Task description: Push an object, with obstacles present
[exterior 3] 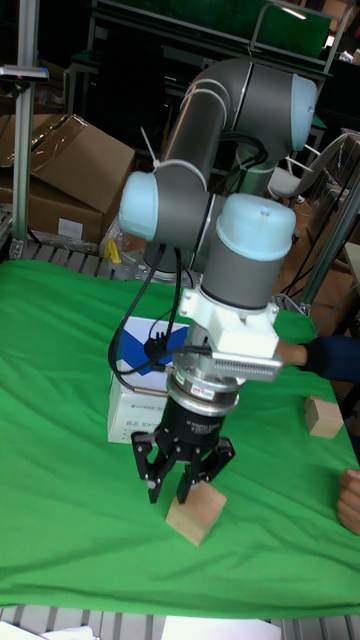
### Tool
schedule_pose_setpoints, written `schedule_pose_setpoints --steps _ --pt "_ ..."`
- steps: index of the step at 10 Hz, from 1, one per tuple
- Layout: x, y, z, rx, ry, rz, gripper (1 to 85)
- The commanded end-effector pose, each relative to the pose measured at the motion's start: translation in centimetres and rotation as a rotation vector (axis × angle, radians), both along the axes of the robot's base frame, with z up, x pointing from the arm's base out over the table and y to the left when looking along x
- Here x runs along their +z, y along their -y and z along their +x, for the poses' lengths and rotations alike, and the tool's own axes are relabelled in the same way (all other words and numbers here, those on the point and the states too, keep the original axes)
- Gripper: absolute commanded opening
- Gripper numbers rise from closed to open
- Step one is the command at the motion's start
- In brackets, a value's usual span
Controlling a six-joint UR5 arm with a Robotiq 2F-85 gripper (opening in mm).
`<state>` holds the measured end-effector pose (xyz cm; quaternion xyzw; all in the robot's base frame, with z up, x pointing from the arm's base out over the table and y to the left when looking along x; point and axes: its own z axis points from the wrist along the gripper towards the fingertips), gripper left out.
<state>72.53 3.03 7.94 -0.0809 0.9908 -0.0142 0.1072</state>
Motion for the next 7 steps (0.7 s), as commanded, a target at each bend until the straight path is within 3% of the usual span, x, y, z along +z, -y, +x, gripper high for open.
schedule_pose_setpoints --steps 1,3,4,6,7 --pt "-1.4 -1.4 2.6 -0.028 0.025 0.012 39.0" --pt "-2.4 -2.2 3.2 -0.035 0.022 0.011 39.0" --pt "-2.5 -2.7 3.9 -0.035 0.04 0.011 40.3" --pt "-2.0 -2.3 5.3 -0.012 0.094 -0.033 41.3" --pt "-2.0 -2.5 5.4 -0.017 0.096 -0.03 41.3"
